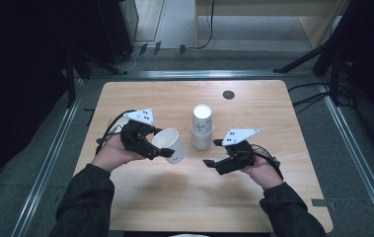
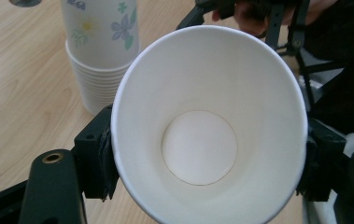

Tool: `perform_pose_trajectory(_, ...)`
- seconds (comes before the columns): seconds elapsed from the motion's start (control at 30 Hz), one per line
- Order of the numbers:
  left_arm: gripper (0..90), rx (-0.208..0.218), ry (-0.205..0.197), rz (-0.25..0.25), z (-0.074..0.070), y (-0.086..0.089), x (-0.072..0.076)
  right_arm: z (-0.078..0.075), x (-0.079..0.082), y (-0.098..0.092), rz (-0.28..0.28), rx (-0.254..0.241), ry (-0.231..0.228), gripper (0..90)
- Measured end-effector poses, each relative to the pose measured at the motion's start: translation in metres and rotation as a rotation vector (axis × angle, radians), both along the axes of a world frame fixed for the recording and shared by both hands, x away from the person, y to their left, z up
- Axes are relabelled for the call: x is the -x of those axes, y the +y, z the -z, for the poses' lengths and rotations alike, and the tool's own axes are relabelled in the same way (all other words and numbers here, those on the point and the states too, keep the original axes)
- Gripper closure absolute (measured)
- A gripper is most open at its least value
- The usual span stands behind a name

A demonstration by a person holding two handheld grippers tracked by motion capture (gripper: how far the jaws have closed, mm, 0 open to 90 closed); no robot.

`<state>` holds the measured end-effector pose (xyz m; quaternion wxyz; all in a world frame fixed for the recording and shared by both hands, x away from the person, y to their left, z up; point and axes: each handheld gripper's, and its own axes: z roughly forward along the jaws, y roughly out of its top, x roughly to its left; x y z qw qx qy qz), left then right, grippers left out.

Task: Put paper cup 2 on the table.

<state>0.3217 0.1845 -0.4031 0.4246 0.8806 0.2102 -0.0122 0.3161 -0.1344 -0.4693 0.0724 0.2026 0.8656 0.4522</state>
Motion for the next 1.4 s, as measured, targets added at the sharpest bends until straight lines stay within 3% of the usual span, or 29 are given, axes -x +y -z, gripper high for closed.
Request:
perform_pose_trajectory(0.1,24.6,-0.005,0.001,0.0,0.001,0.006,0.0,0.001,0.0,-0.006,0.019,0.018,-0.025,21.6)
perform_pose_trajectory(0.23,24.6,-0.019,-0.005,-0.018,0.003,0.014,0.002,-0.002,-0.001,-0.015,0.118,0.016,-0.03,21.6)
perform_pose_trajectory(0.3,24.6,-0.029,-0.01,-0.021,0.004,0.018,0.003,-0.003,-0.001,-0.02,0.128,-0.006,-0.027,21.6)
perform_pose_trajectory(0.47,24.6,-0.033,-0.009,-0.046,0.006,0.031,0.006,-0.004,-0.004,-0.027,0.13,-0.002,-0.035,21.4)
perform_pose_trajectory(0.67,24.5,-0.047,-0.006,-0.083,0.011,0.051,0.012,-0.006,-0.01,-0.03,0.175,0.002,-0.045,21.4)
perform_pose_trajectory(1.07,24.5,-0.065,0.003,-0.155,0.015,0.084,0.022,-0.006,-0.023,-0.032,0.181,-0.014,-0.018,21.4)
perform_pose_trajectory(1.4,24.6,-0.132,-0.007,-0.238,0.025,0.114,0.028,-0.004,-0.032,-0.031,0.174,-0.026,0.006,21.4)
